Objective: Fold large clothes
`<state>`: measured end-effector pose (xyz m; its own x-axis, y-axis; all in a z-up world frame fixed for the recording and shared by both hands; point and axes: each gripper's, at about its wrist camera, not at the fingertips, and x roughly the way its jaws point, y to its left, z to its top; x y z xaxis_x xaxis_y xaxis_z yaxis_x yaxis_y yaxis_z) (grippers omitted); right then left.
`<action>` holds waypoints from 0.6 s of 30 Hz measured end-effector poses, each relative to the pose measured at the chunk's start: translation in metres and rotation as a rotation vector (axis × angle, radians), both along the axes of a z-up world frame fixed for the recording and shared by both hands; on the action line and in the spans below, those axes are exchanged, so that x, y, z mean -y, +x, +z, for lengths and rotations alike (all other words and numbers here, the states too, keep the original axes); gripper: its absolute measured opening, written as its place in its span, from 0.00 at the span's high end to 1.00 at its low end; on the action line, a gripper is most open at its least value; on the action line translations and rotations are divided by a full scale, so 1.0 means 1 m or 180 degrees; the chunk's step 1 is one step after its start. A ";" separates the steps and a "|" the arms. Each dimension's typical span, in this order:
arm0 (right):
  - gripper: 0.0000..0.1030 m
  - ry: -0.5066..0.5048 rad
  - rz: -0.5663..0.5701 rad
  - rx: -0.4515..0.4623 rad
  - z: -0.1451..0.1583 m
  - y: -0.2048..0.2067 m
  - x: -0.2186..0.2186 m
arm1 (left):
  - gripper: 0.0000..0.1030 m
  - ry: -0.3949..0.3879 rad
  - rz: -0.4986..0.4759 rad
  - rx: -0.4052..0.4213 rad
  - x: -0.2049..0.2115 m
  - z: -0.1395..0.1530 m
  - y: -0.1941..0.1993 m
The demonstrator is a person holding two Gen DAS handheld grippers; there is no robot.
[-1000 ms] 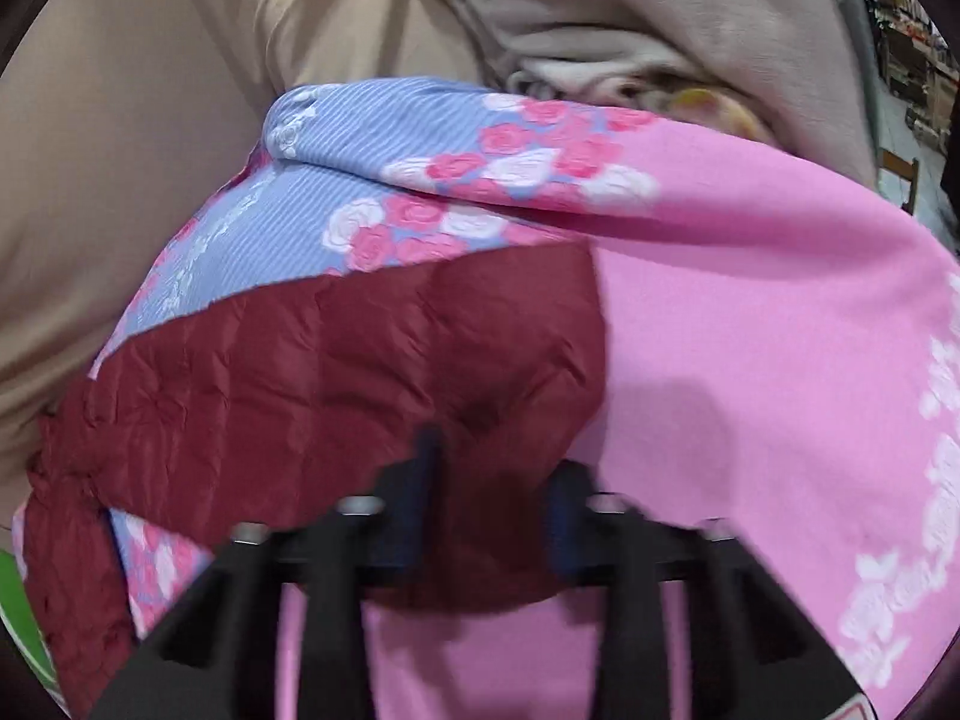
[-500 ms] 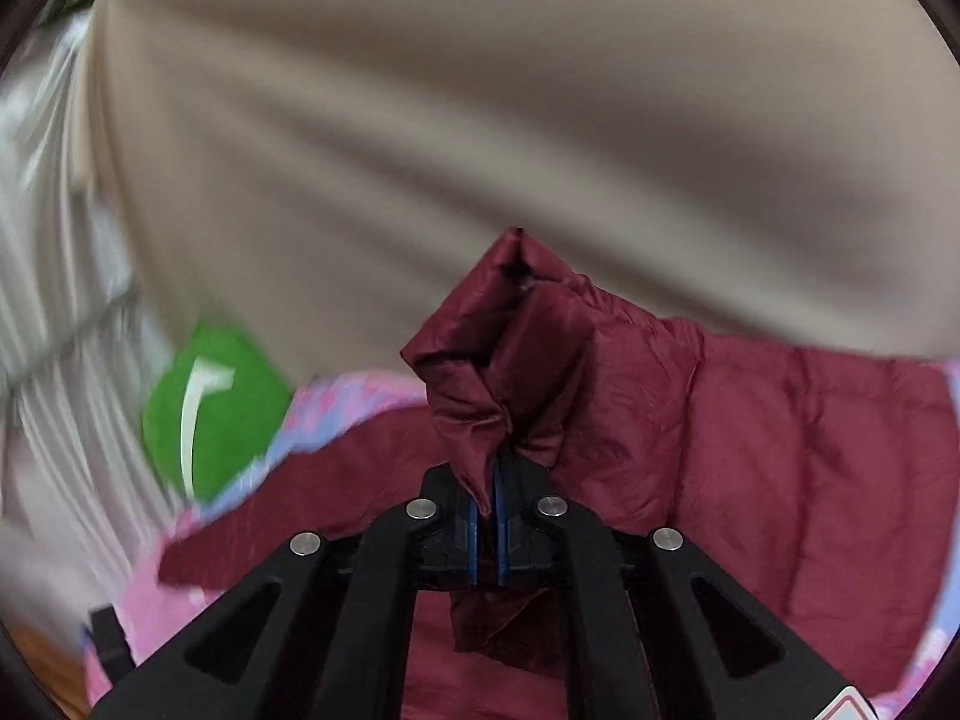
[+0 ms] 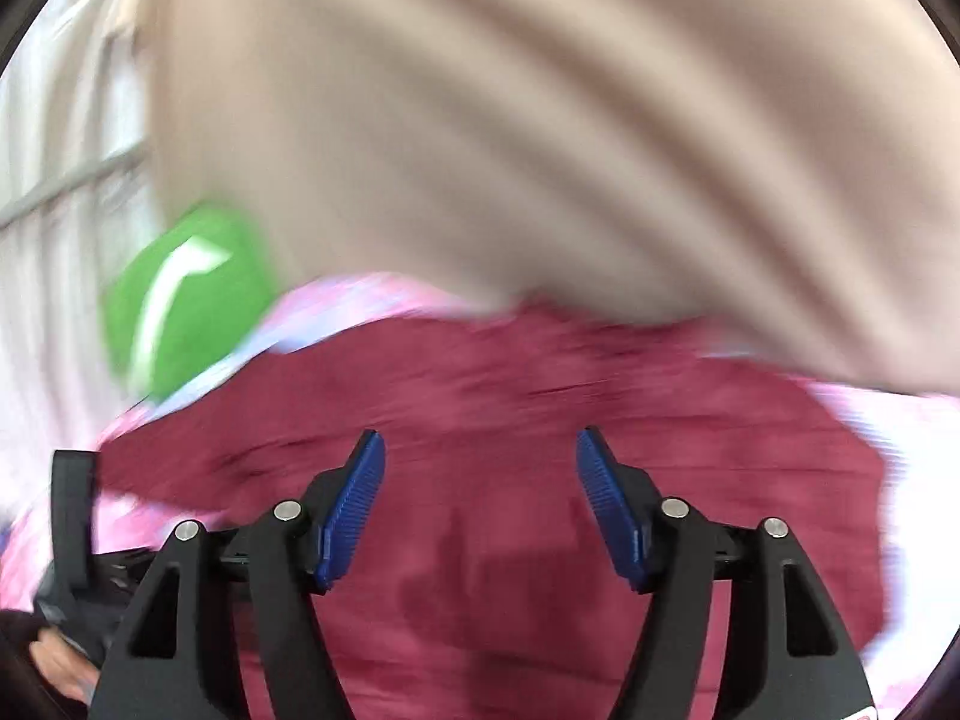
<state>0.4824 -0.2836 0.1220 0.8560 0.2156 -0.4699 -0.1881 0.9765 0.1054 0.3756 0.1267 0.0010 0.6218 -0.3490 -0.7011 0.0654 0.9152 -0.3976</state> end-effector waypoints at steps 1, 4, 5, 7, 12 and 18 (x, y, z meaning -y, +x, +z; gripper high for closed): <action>0.36 -0.0015 -0.0164 -0.0007 0.002 0.002 0.020 | 0.11 -0.0013 0.0017 -0.0030 0.003 0.000 0.009; 0.31 0.0007 -0.0831 -0.0205 -0.012 -0.002 0.107 | 0.15 -0.0024 -0.0064 -0.0041 0.020 -0.001 0.026; 0.30 0.0116 -0.1027 -0.0271 -0.019 -0.004 0.137 | 0.21 -0.0033 -0.0107 -0.0064 0.028 -0.001 0.032; 0.29 0.0378 -0.1265 -0.0362 -0.031 -0.007 0.179 | 0.32 0.0009 -0.0163 -0.0057 0.043 -0.001 0.038; 0.29 0.0955 -0.1517 -0.0597 -0.065 0.005 0.234 | 0.92 0.0312 -0.0399 -0.0106 0.071 -0.005 0.055; 0.29 0.1400 -0.1374 -0.0779 -0.089 0.033 0.232 | 0.97 0.0376 -0.0171 0.0432 0.054 0.034 0.058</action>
<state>0.5152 -0.5152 0.0331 0.7882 0.0934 -0.6083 0.2904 0.8150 0.5014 0.4340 0.0730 0.0352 0.6961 -0.3047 -0.6501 0.1613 0.9487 -0.2719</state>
